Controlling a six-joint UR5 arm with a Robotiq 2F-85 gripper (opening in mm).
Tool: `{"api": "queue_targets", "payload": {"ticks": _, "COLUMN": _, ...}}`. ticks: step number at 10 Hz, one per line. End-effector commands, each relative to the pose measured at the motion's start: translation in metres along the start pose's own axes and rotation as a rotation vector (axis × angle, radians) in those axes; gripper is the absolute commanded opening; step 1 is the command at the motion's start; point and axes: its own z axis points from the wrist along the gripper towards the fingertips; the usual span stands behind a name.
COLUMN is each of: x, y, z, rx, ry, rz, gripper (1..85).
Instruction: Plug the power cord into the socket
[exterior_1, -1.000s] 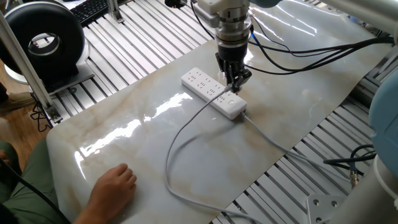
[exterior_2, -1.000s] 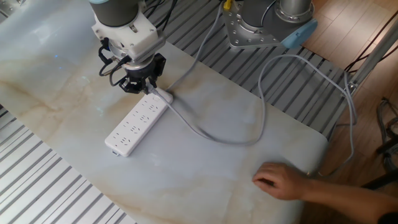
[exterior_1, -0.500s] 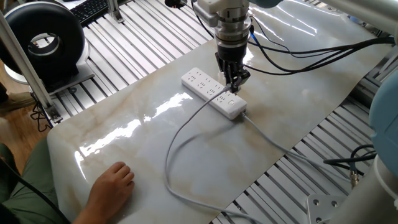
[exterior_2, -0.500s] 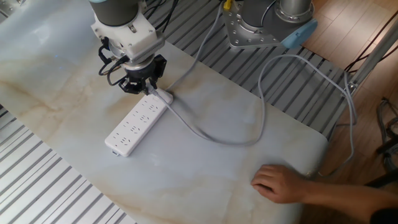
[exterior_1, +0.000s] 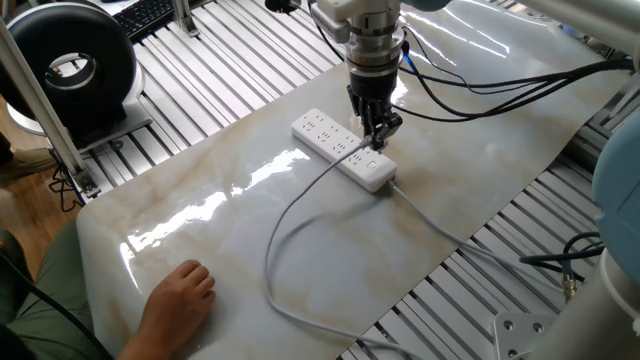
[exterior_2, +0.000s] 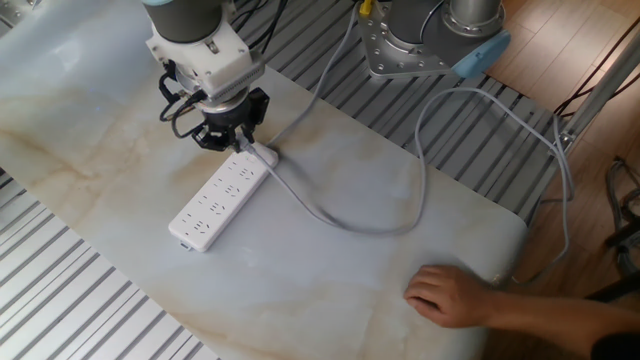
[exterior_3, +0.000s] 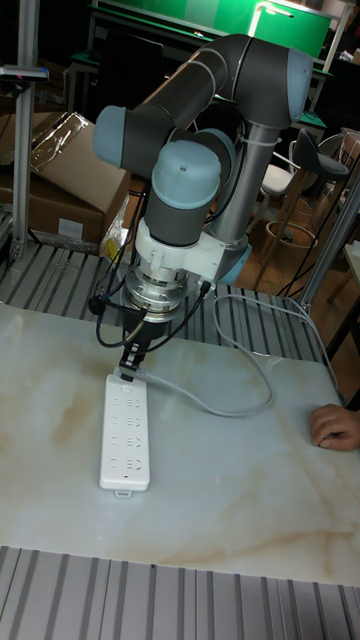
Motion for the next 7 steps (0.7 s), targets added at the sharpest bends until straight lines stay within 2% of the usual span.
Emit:
{"api": "queue_targets", "payload": {"ticks": 1, "x": -0.023, "y": -0.020, "z": 0.000, "rx": 0.038, "ry": -0.064, "rz": -0.079, "gripper": 1.0}}
{"api": "queue_targets", "payload": {"ticks": 2, "x": -0.027, "y": -0.023, "z": -0.002, "rx": 0.045, "ry": -0.062, "rz": -0.086, "gripper": 1.0}}
{"api": "queue_targets", "payload": {"ticks": 3, "x": -0.028, "y": -0.029, "z": -0.003, "rx": 0.069, "ry": -0.053, "rz": -0.122, "gripper": 1.0}}
{"api": "queue_targets", "payload": {"ticks": 5, "x": -0.030, "y": -0.035, "z": -0.002, "rx": 0.070, "ry": -0.074, "rz": -0.191, "gripper": 1.0}}
{"api": "queue_targets", "payload": {"ticks": 7, "x": -0.039, "y": -0.038, "z": -0.001, "rx": 0.089, "ry": -0.105, "rz": -0.234, "gripper": 1.0}}
